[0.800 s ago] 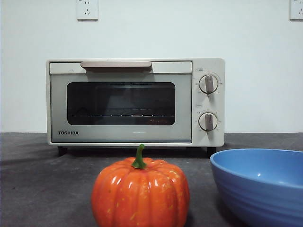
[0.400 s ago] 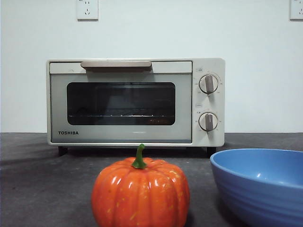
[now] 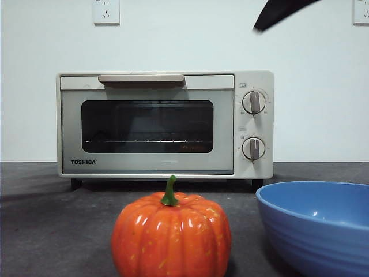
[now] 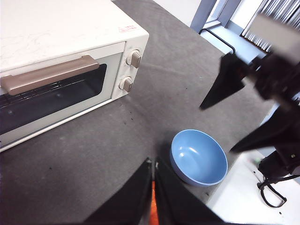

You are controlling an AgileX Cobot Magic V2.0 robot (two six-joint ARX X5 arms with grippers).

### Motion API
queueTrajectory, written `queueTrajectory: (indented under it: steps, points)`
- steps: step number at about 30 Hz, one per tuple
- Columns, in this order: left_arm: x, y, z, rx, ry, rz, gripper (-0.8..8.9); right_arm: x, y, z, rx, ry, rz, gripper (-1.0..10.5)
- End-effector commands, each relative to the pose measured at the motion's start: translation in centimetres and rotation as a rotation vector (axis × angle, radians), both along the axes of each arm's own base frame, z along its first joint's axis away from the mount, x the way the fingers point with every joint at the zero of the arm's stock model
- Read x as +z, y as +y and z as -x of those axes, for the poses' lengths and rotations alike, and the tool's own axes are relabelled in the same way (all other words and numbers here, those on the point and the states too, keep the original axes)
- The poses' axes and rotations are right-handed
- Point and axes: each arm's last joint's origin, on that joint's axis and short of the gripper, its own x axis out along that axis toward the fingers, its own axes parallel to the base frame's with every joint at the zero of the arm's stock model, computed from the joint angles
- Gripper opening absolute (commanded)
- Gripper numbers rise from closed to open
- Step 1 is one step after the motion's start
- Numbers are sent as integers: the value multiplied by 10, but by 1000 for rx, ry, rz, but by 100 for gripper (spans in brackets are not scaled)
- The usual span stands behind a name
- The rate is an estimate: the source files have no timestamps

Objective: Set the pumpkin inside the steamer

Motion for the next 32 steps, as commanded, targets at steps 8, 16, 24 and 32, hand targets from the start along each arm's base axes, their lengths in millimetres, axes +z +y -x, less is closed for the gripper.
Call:
queueTrajectory:
  steps: [8,16,24,32]
  points:
    - [6,-1,-1,-19,-45,-6,18,-44,60,-12,104,42,150,515]
    - [5,-2,-6,-22,-43,-13,18,-86,92,-18,162,104,252,538]
    - [2,-6,-16,-30,-24,-32,18,-119,109,-24,178,148,328,537]
    - [0,-7,-21,-32,-9,-39,18,-144,116,-28,177,187,406,538]
